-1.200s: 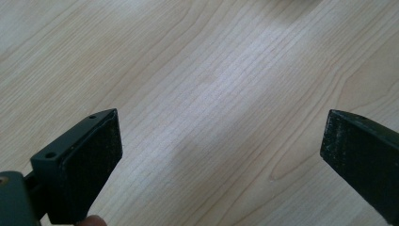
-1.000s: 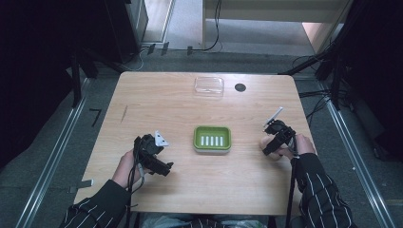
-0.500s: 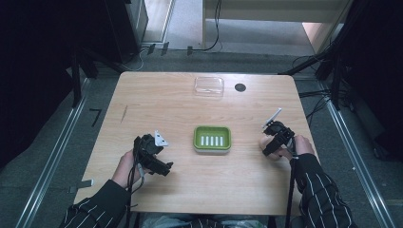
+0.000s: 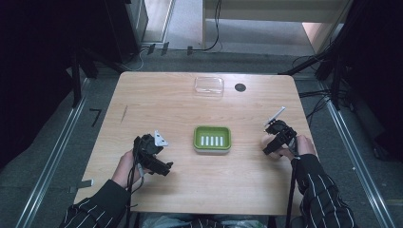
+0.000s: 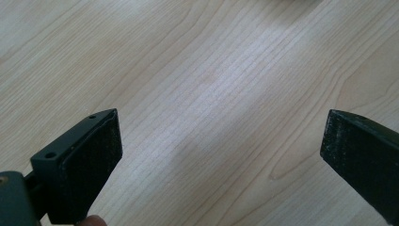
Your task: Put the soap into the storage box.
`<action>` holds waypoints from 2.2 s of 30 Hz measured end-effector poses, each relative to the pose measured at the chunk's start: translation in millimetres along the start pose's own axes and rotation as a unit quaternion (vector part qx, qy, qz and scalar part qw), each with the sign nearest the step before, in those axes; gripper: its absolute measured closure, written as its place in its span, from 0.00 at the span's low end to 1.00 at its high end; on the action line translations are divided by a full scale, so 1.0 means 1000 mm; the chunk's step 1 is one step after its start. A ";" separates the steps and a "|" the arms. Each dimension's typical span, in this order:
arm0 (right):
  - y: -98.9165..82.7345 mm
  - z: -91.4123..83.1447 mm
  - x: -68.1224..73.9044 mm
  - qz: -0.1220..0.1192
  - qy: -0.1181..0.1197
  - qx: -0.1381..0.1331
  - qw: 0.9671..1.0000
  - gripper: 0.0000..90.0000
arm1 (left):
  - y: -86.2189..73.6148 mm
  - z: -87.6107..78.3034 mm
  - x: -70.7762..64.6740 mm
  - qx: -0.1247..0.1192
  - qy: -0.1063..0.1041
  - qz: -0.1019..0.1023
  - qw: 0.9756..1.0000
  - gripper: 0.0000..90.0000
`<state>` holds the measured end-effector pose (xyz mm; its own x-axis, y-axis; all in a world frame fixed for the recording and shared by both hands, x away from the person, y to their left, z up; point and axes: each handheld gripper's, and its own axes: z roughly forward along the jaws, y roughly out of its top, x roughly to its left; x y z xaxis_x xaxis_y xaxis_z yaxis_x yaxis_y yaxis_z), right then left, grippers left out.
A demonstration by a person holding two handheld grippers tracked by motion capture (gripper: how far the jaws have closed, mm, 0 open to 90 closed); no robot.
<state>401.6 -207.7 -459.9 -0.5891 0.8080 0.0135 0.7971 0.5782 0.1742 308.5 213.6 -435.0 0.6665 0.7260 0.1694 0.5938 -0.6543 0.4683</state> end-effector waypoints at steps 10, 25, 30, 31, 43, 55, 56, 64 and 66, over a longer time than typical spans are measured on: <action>0.000 -0.011 0.000 0.008 -0.005 -0.018 1.000 0.38 | 0.000 -0.001 0.002 -0.002 0.002 -0.002 1.000 0.00; 0.010 -0.021 0.009 -0.013 0.000 -0.040 0.999 0.38 | 0.000 0.000 0.002 0.002 0.001 0.000 1.000 0.00; 0.013 -0.027 0.012 -0.025 0.002 -0.053 0.998 0.38 | 0.000 0.001 0.001 0.001 0.001 0.000 1.000 0.00; 0.013 -0.027 0.012 -0.025 0.002 -0.053 0.998 0.38 | 0.000 0.000 0.001 0.002 0.001 0.000 1.000 0.00; 0.030 -0.035 0.025 -0.051 0.005 -0.071 0.996 0.38 | -0.001 0.001 0.002 0.000 0.002 -0.002 1.000 0.00; 0.044 -0.037 0.031 -0.073 0.008 -0.077 0.994 0.38 | 0.000 0.000 0.002 -0.001 0.002 -0.003 1.000 0.00; 0.047 -0.037 0.033 -0.078 0.010 -0.078 0.994 0.38 | 0.000 0.000 0.002 -0.003 0.004 -0.002 1.000 0.00; 0.059 -0.035 0.040 -0.092 0.012 -0.079 0.993 0.38 | 0.000 0.000 0.002 -0.003 0.004 -0.004 1.000 0.00; 0.063 -0.036 0.042 -0.099 0.012 -0.079 0.992 0.38 | -0.001 0.000 0.002 -0.002 0.004 -0.004 1.000 0.00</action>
<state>422.3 -141.7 -413.3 -0.7364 0.6764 -0.0123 0.6360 0.6984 0.3283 309.6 215.7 -434.6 0.6581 0.7328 0.1730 0.5969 -0.6478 0.4733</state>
